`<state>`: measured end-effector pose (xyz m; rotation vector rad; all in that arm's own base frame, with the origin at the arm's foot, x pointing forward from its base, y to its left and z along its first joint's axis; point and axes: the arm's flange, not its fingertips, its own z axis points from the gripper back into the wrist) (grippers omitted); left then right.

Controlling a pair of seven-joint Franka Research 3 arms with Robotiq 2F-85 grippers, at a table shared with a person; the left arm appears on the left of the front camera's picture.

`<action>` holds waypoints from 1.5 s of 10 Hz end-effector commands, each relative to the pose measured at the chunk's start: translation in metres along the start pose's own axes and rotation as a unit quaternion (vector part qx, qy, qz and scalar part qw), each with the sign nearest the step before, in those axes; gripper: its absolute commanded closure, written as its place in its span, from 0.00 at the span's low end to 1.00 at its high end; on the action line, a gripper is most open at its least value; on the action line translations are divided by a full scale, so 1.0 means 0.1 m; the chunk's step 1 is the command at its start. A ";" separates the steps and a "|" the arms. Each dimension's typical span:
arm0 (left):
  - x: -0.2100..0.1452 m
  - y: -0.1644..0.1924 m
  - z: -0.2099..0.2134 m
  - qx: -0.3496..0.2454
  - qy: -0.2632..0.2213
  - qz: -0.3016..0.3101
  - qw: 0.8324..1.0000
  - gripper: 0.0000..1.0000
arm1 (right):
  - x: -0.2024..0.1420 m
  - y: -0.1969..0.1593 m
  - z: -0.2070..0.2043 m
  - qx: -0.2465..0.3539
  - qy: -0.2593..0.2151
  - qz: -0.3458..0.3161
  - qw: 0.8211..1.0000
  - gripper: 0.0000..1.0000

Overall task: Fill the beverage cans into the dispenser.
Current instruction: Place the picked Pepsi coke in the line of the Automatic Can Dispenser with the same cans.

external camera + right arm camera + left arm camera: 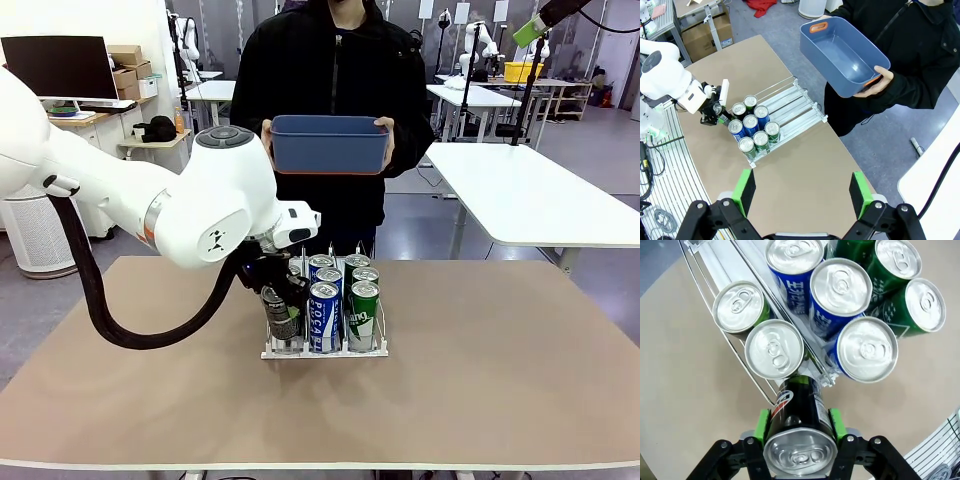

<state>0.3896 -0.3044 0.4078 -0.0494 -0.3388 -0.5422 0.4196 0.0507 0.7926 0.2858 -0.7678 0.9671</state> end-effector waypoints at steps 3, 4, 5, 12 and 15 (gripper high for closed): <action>0.28 0.13 -0.13 -0.003 -0.040 0.030 0.999 0.42 | 0.00 0.01 0.00 0.004 0.000 -0.004 1.000 0.00; 0.31 0.15 -0.12 -0.005 -0.046 0.036 0.998 0.42 | 0.00 0.01 0.00 0.004 0.000 -0.004 1.000 0.00; 0.33 0.16 -0.10 -0.004 -0.050 0.038 0.998 0.42 | 0.00 0.01 0.00 0.004 0.000 -0.004 1.000 0.00; 0.40 0.19 -0.19 -0.007 -0.038 0.037 0.999 0.42 | 0.00 0.01 0.00 0.004 0.000 -0.004 1.000 0.00; 0.35 0.20 -0.41 -0.016 -0.010 0.042 0.999 0.42 | 0.00 0.01 0.00 0.004 0.000 -0.004 1.000 0.00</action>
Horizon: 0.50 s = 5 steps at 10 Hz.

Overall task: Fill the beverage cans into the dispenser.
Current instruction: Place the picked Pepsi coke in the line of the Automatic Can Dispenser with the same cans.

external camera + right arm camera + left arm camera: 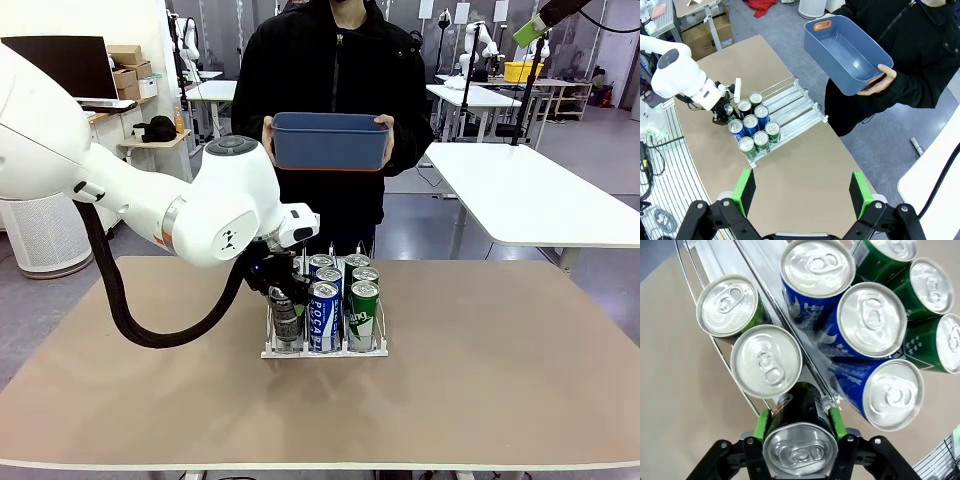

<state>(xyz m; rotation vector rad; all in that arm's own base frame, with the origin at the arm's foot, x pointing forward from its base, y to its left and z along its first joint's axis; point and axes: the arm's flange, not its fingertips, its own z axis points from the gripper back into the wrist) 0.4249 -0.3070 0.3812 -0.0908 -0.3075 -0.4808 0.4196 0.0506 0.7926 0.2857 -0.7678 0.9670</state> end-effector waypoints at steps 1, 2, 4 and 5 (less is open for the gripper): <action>0.13 0.05 -0.11 -0.003 -0.012 0.008 1.000 0.42 | 0.00 0.01 0.00 0.004 0.000 -0.003 1.000 0.00; 0.12 0.05 -0.15 -0.007 -0.008 0.008 1.000 0.42 | 0.00 0.01 0.00 0.004 0.000 -0.003 1.000 0.00; 0.09 0.01 -0.22 -0.021 0.007 0.002 1.000 0.42 | 0.00 0.01 0.00 0.004 0.000 -0.003 1.000 0.00; 0.06 0.01 -0.21 -0.030 0.023 -0.017 0.999 0.42 | 0.00 0.01 0.00 0.004 0.000 -0.003 1.000 0.00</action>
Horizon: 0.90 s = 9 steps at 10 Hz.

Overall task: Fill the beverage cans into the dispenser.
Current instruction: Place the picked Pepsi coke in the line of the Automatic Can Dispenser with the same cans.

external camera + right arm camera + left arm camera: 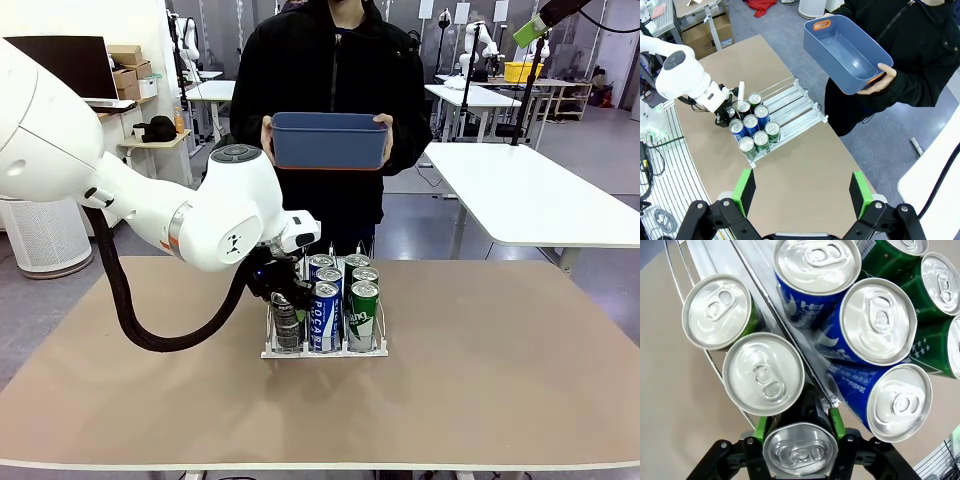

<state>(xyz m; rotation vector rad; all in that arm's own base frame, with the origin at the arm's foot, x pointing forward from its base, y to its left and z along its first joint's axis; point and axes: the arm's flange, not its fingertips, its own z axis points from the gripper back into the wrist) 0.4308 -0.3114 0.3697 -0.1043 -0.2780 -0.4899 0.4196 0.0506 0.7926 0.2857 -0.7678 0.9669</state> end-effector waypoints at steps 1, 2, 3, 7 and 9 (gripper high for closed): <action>-0.01 0.01 0.00 0.004 -0.002 0.006 1.000 0.42 | 0.00 0.01 0.00 0.004 0.000 -0.003 1.000 0.00; -0.01 0.01 0.00 0.004 -0.002 0.006 1.000 0.42 | 0.00 0.01 0.00 0.004 0.000 -0.003 1.000 0.00; -0.01 0.01 0.00 0.004 -0.002 0.006 1.000 0.42 | 0.00 0.01 0.00 0.004 0.000 -0.003 1.000 0.00; -0.09 -0.06 0.30 0.019 -0.017 0.010 1.000 0.03 | 0.00 0.01 0.00 0.004 0.000 -0.003 1.000 0.00; -0.17 -0.10 0.45 0.020 -0.021 0.010 1.000 0.00 | 0.00 0.01 0.00 0.004 0.000 -0.003 1.000 0.00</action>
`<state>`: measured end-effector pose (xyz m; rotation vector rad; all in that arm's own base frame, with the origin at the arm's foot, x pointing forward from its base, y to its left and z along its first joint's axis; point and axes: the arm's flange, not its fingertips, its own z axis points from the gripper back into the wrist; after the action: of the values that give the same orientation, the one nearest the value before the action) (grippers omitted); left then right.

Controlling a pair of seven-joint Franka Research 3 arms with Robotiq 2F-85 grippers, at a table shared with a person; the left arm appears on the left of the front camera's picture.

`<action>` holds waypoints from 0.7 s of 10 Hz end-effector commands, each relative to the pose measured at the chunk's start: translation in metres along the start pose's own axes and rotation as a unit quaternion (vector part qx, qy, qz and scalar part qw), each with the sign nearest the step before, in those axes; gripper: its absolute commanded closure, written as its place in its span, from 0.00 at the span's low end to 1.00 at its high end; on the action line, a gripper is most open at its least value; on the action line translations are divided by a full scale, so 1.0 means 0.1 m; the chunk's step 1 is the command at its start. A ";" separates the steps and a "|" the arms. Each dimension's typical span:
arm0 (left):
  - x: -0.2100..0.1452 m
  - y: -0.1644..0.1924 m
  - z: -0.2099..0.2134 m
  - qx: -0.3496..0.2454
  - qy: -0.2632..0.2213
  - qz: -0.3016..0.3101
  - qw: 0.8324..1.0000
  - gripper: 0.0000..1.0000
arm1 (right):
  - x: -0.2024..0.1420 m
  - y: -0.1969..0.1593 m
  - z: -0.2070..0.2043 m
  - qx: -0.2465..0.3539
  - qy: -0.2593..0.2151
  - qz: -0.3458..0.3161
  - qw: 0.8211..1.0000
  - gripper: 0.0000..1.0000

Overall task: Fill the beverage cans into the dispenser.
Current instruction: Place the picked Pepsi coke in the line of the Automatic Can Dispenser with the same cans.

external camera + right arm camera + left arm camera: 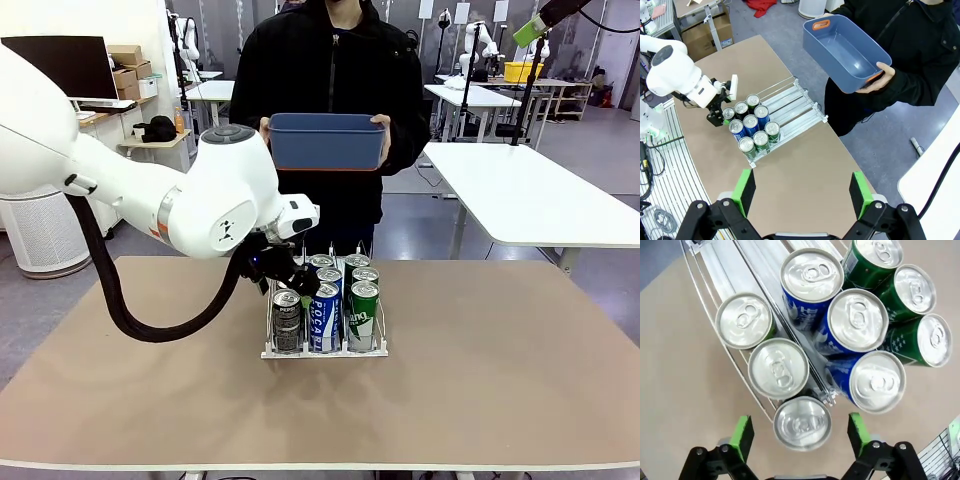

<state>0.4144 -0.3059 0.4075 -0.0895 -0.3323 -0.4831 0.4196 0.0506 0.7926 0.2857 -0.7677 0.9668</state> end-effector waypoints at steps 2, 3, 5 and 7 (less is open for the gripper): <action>-0.16 -0.11 0.11 0.005 0.004 0.005 1.000 0.00 | 0.00 0.01 0.00 0.004 0.000 -0.003 1.000 0.00; -0.19 -0.15 0.14 0.007 0.005 -0.006 1.000 0.00 | 0.00 0.01 0.00 0.004 0.000 -0.003 1.000 0.00; -0.08 -0.06 0.12 0.005 -0.002 -0.004 1.000 0.00 | 0.00 0.01 0.00 0.004 0.000 -0.003 1.000 0.00; -0.08 -0.06 0.12 0.005 -0.002 -0.004 1.000 0.00 | 0.00 0.01 0.00 0.004 0.000 -0.003 1.000 0.00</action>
<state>0.3982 -0.3055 0.4159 -0.0752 -0.3362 -0.4932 0.4196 0.0506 0.7926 0.2858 -0.7675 0.9670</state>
